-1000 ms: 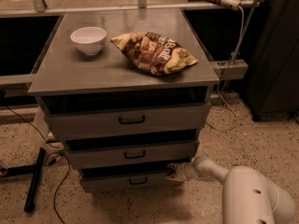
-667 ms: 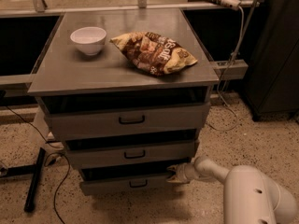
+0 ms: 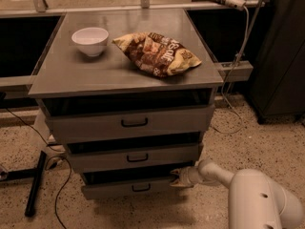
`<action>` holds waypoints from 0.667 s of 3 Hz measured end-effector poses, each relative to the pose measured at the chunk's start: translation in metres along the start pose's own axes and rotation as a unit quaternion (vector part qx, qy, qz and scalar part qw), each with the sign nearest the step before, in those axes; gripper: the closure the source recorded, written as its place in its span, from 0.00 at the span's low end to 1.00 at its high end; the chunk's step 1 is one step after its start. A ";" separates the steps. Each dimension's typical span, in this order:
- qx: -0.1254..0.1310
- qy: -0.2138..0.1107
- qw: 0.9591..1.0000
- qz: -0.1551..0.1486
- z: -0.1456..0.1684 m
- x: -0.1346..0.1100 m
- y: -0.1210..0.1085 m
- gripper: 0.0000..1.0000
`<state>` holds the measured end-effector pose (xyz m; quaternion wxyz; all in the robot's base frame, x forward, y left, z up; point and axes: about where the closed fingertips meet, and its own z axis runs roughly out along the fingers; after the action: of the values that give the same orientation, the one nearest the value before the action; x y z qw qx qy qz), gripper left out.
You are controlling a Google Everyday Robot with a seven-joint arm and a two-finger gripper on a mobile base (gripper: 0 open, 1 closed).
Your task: Open bottom drawer
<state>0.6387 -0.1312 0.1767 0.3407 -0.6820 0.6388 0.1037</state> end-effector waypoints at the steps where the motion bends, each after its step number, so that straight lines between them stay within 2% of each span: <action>1: 0.000 0.000 1.000 0.000 0.000 0.000 0.000 0.58; 2: -0.007 -0.012 1.000 0.014 0.000 0.005 0.007 0.35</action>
Offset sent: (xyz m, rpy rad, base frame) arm -0.0337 -0.0325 -0.0462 0.1808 0.1633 -0.0373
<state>0.6329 -0.1352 0.1713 0.3423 -0.6741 0.6433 0.1208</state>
